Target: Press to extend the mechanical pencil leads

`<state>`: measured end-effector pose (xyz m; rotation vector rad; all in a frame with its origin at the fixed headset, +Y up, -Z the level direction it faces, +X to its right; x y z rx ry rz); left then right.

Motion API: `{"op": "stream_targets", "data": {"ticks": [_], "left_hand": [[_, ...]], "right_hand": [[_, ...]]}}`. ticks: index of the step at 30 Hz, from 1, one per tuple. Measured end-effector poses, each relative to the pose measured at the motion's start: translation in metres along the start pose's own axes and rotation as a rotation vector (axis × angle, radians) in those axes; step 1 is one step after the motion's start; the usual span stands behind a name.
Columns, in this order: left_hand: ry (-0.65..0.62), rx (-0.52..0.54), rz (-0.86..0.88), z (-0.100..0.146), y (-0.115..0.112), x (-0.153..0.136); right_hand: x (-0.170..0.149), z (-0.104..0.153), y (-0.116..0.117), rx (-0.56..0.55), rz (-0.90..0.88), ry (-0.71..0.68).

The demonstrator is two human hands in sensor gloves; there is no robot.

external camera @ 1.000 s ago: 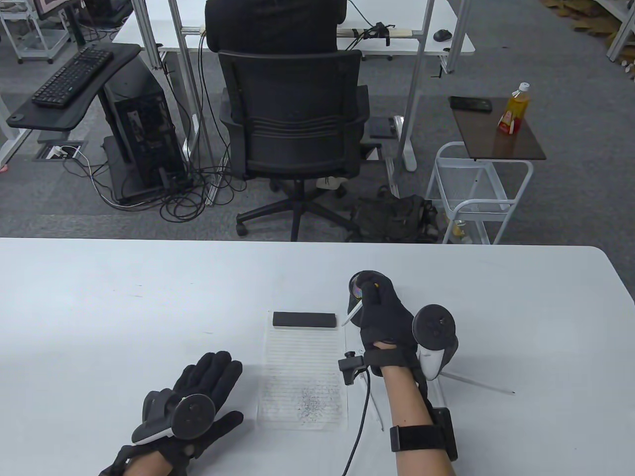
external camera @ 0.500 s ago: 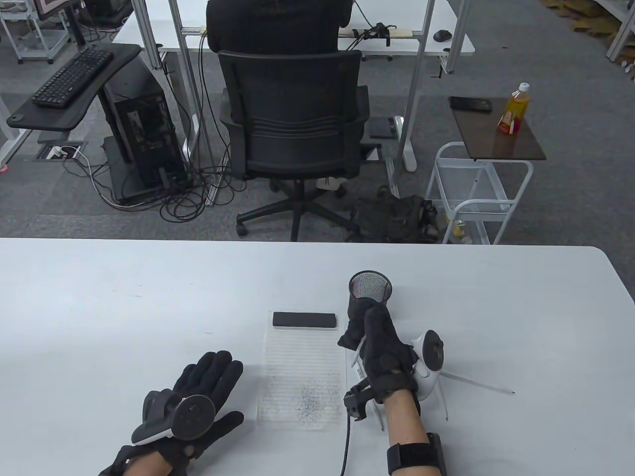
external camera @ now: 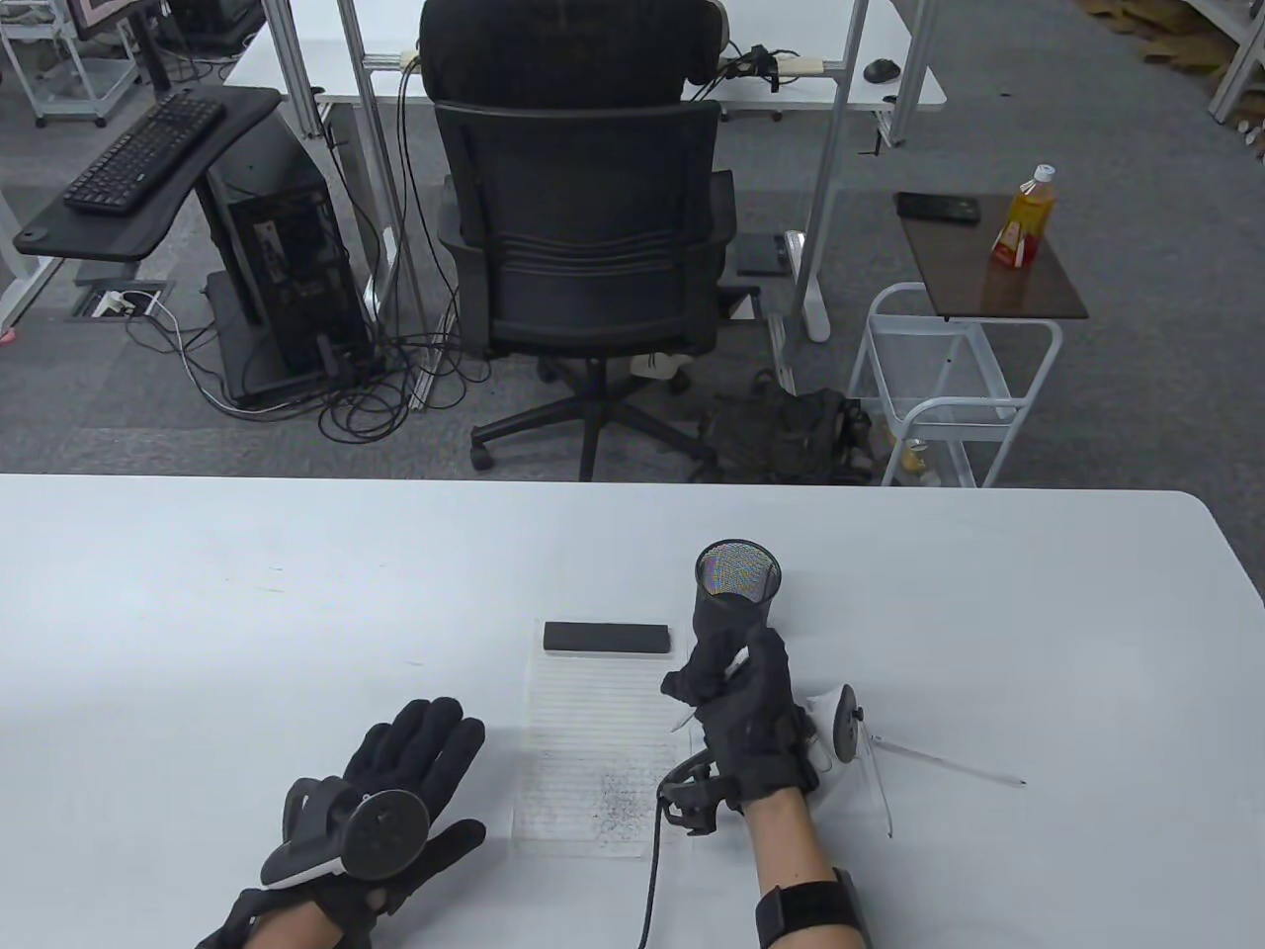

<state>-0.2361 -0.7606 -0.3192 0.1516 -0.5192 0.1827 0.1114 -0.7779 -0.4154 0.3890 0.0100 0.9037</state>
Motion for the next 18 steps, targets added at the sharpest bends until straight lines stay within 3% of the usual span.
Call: {"op": "stream_targets", "data": {"ticks": [18], "left_hand": [[-0.002, -0.003, -0.018, 0.0000, 0.0006, 0.0008]], "right_hand": [[-0.0047, 0.0010, -0.0043, 0.014, -0.031, -0.056]]}}
Point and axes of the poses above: the tracker on the back of each hand, its own x axis roughly to the thumb side, its own z axis roughly from the fingertips to the wrist, y = z × x, the point moved 1 cm from there along -z, roughly from the wrist to the fingertips, and after that the axes turned 9 degrees about x, right-handed, at the moved point
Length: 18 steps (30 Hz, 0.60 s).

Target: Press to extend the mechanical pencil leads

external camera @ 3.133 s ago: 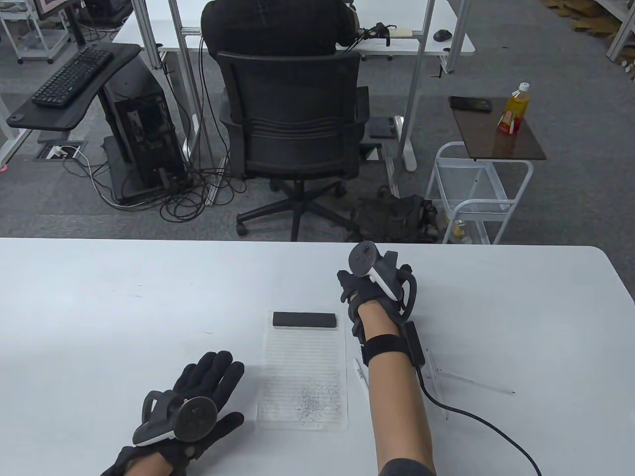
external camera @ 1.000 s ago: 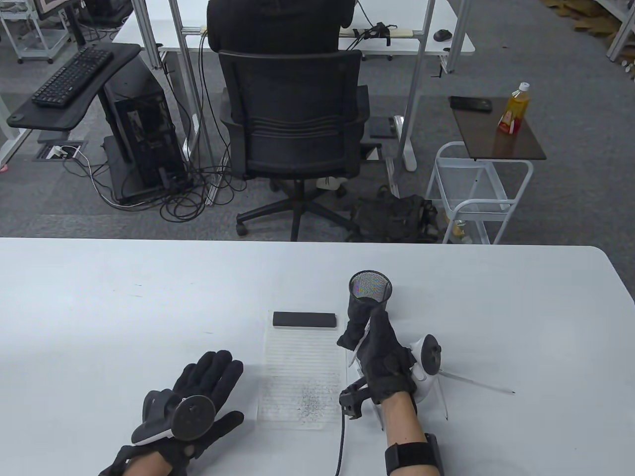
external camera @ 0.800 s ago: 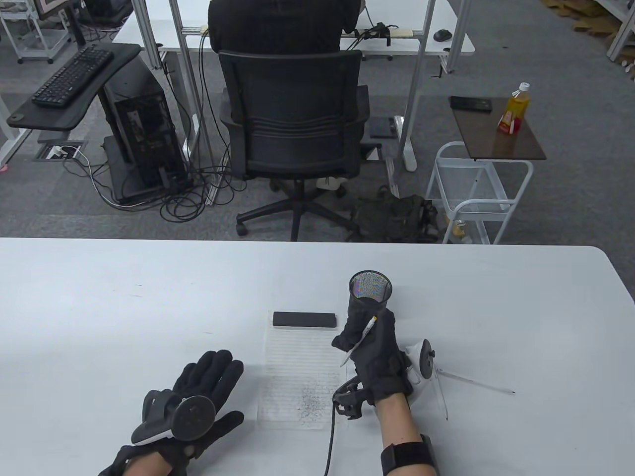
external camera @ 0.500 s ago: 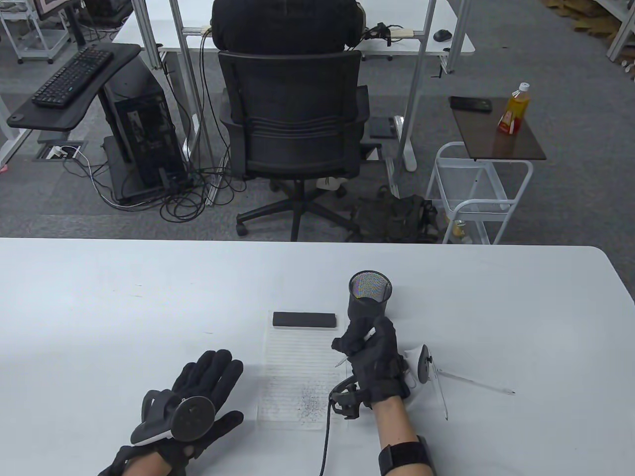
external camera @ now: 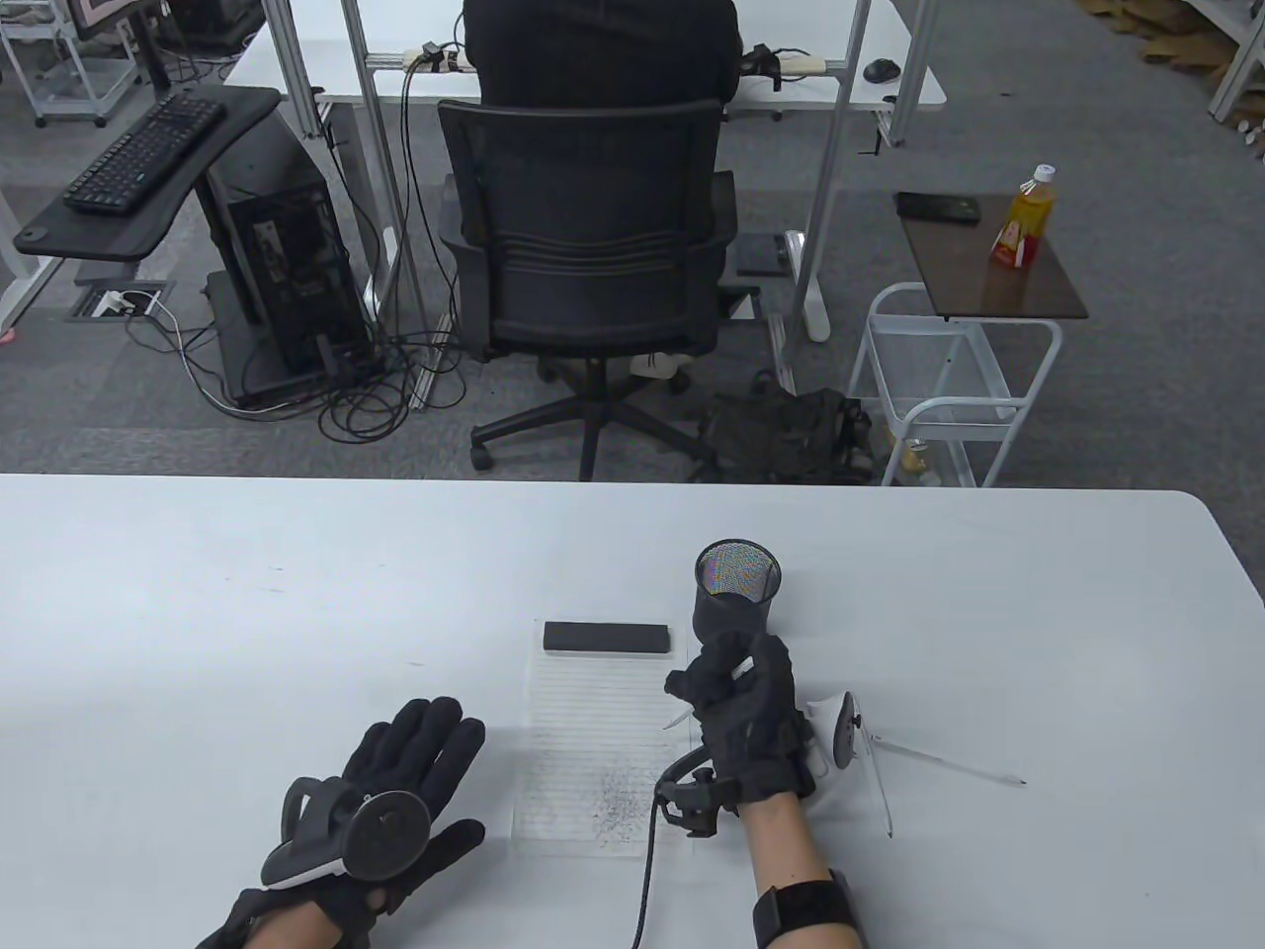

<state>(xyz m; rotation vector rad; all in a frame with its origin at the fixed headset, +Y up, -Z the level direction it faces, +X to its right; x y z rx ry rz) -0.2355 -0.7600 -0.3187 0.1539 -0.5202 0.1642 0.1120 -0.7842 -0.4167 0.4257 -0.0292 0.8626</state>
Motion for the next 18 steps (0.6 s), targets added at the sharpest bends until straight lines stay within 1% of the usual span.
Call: {"op": "stream_targets", "data": {"ticks": [1, 4, 6, 8, 10, 13, 15, 18], "left_hand": [[-0.001, 0.000, 0.001, 0.000, 0.000, 0.000], [-0.001, 0.001, 0.002, 0.000, 0.000, 0.000], [-0.001, 0.008, 0.006, 0.000, 0.001, 0.000], [-0.001, 0.011, 0.004, 0.000, 0.001, 0.000], [0.001, 0.009, 0.007, 0.000, 0.001, 0.000], [-0.001, 0.008, 0.006, 0.000, 0.001, 0.000], [0.000, 0.007, 0.006, 0.000, 0.001, 0.000], [-0.001, 0.005, 0.006, 0.000, 0.001, 0.000]], "right_hand": [[-0.001, 0.000, 0.000, -0.011, 0.015, 0.004], [-0.002, 0.001, -0.001, 0.003, 0.042, 0.012], [-0.004, 0.001, -0.001, -0.024, 0.034, 0.009], [-0.005, 0.001, 0.000, 0.016, 0.048, 0.008], [-0.008, 0.002, 0.000, 0.000, 0.066, 0.018], [-0.009, 0.003, 0.000, 0.007, 0.073, 0.027], [-0.010, 0.003, -0.001, -0.015, 0.081, 0.015], [-0.011, 0.004, -0.001, -0.005, 0.063, 0.008]]}}
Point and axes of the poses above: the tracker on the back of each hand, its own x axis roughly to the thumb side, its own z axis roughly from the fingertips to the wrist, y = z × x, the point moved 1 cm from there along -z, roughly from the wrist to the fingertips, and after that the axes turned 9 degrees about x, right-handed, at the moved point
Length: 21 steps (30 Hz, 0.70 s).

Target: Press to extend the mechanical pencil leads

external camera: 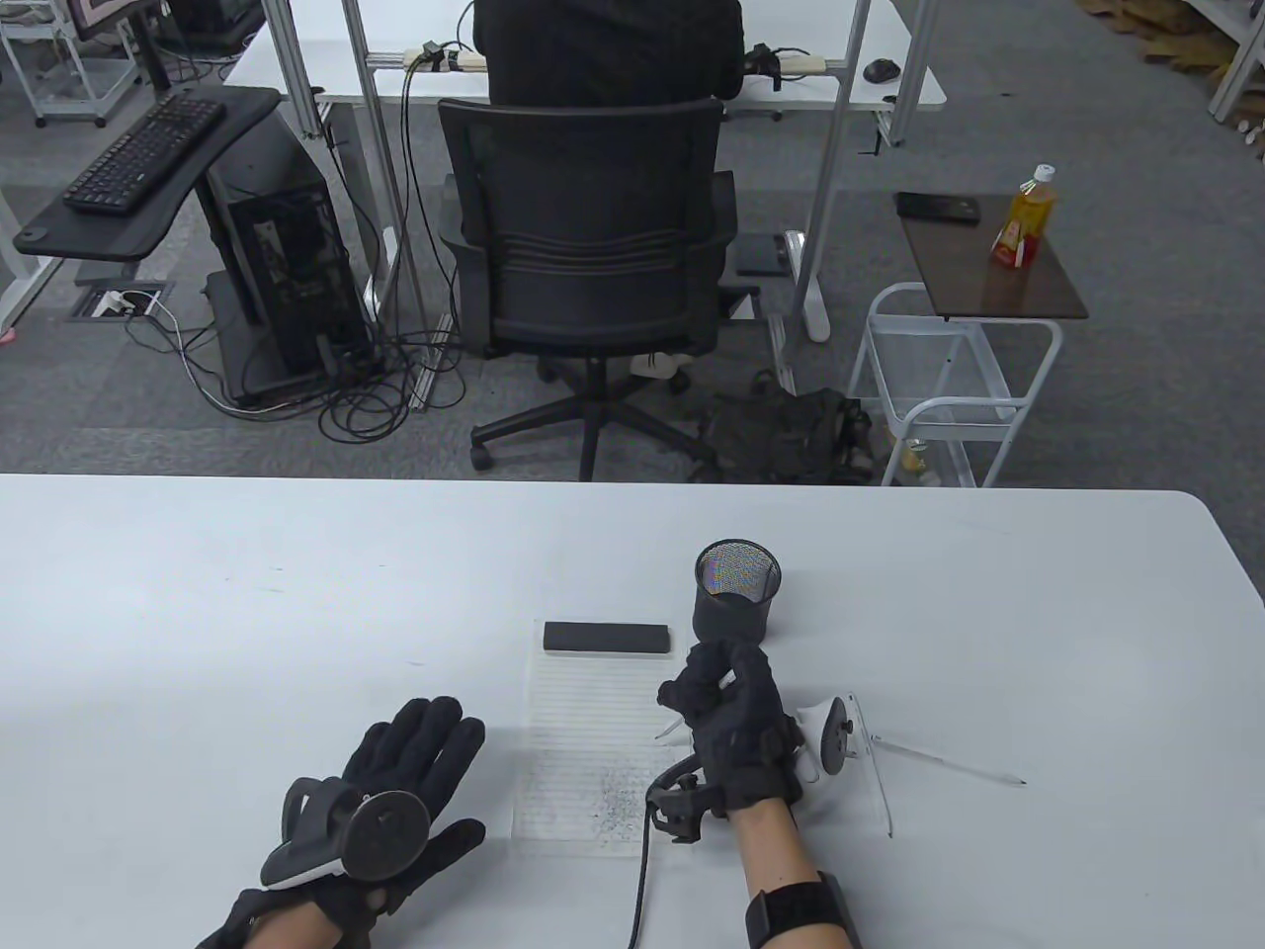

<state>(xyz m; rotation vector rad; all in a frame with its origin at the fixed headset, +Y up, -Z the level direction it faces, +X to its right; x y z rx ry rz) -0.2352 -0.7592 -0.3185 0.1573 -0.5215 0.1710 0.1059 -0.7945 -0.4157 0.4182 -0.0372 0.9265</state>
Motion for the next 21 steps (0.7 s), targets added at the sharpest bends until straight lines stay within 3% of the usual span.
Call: {"op": "stream_targets", "data": {"ticks": [4, 7, 13, 21], "left_hand": [[-0.001, 0.001, 0.001, 0.000, 0.000, 0.000], [-0.003, 0.000, -0.002, 0.000, 0.000, 0.000], [-0.003, -0.001, -0.004, 0.000, 0.000, 0.001], [-0.004, -0.005, -0.001, 0.000, -0.001, 0.003]], "right_hand": [[-0.001, 0.001, 0.002, 0.005, 0.029, 0.013], [-0.002, 0.003, 0.001, -0.051, 0.067, -0.005], [-0.011, 0.003, 0.008, -0.005, 0.052, 0.022], [-0.013, 0.005, 0.009, -0.026, 0.089, 0.021]]}}
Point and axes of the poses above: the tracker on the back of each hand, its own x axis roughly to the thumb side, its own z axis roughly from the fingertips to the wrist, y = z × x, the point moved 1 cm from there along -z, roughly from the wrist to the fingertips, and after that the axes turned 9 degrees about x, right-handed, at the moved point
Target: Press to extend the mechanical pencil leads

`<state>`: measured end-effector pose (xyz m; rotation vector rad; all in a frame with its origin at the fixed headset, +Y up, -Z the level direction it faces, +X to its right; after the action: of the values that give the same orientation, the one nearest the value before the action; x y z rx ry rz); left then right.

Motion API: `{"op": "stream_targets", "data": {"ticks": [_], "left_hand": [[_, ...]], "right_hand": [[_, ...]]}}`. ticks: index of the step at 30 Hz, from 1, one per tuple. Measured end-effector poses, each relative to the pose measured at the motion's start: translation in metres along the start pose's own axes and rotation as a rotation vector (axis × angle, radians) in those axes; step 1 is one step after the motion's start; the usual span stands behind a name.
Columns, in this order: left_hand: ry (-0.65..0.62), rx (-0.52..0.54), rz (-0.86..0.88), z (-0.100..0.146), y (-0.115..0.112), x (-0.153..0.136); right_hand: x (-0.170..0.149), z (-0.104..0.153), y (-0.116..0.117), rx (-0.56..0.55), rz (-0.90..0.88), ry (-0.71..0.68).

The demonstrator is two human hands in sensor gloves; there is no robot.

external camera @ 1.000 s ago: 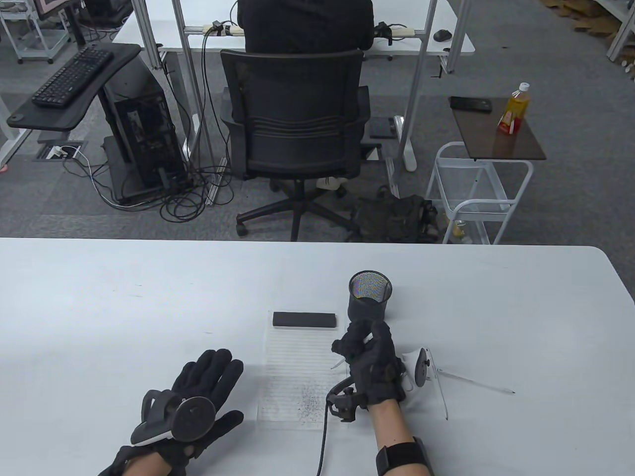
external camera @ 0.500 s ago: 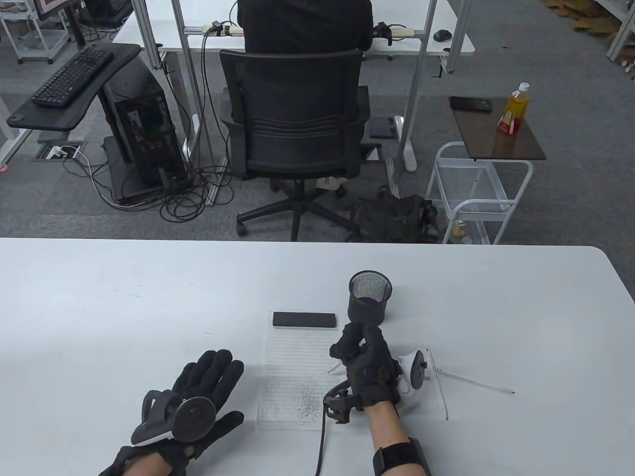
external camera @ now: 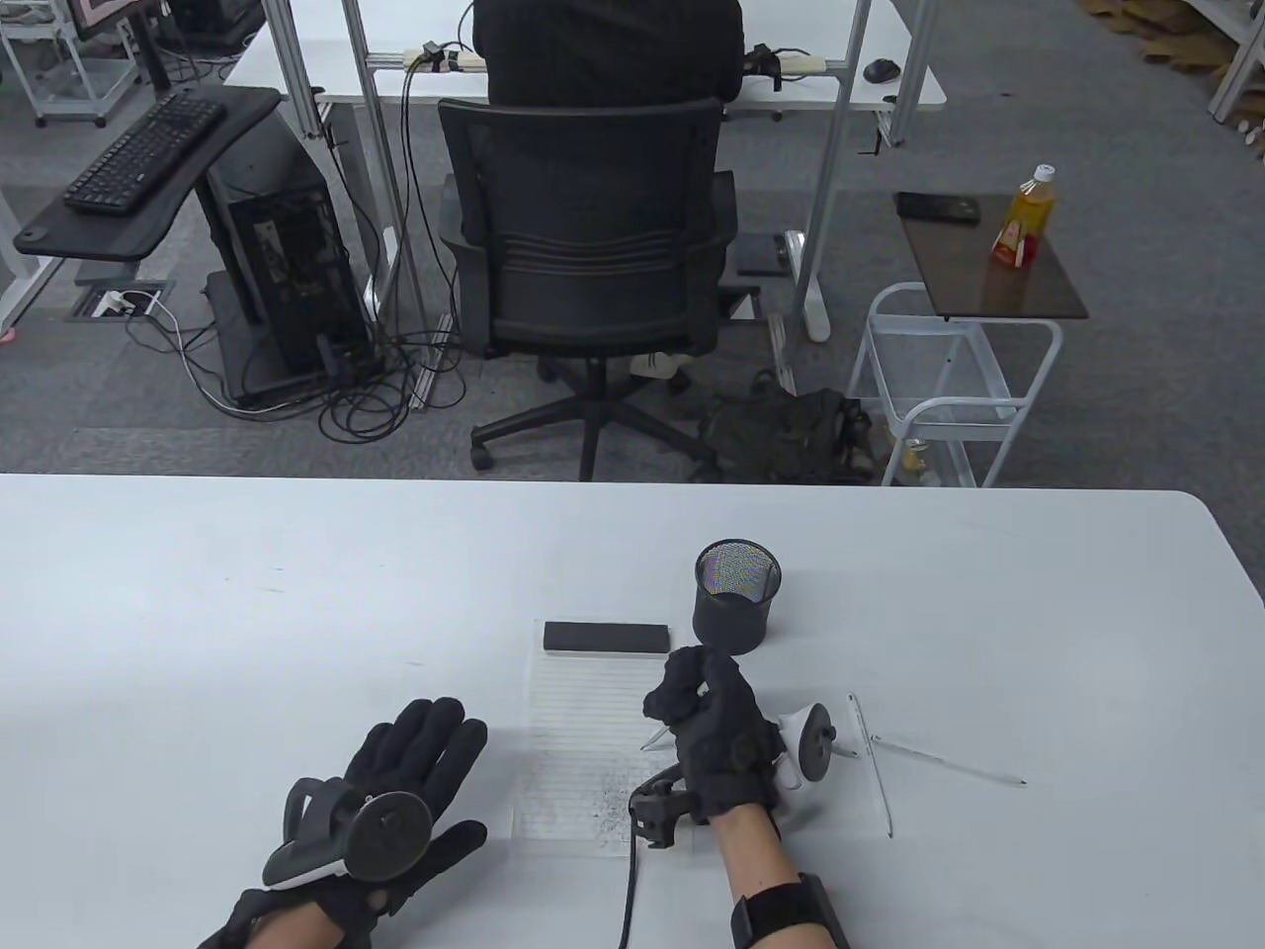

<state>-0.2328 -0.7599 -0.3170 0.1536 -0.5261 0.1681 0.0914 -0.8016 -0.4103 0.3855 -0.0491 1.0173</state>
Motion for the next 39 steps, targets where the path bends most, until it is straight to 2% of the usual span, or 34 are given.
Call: {"op": "stream_targets", "data": {"ticks": [15, 32, 34, 39], "left_hand": [[0.001, 0.000, -0.002, -0.001, 0.000, 0.000], [-0.002, 0.002, -0.003, -0.001, 0.001, 0.000], [-0.003, 0.003, -0.003, -0.001, 0.001, 0.000], [-0.004, 0.006, -0.006, 0.000, 0.002, 0.000]], "right_hand": [[-0.004, -0.001, 0.002, 0.012, 0.051, -0.001], [-0.002, -0.002, 0.002, 0.007, 0.018, -0.013], [0.003, -0.004, 0.005, 0.026, 0.008, -0.026], [0.042, -0.019, 0.023, 0.186, 0.014, -0.039]]}}
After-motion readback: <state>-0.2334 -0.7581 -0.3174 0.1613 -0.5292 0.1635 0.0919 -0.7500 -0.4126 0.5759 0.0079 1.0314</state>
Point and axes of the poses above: the tracker on the back of each hand, its own x axis roughly to the thumb side, its own z axis roughly from the fingertips to the wrist, y = z × x, the point moved 1 cm from there along -z, roughly from the wrist to the fingertips, and after that the axes turned 9 degrees about x, right-handed, at the moved point
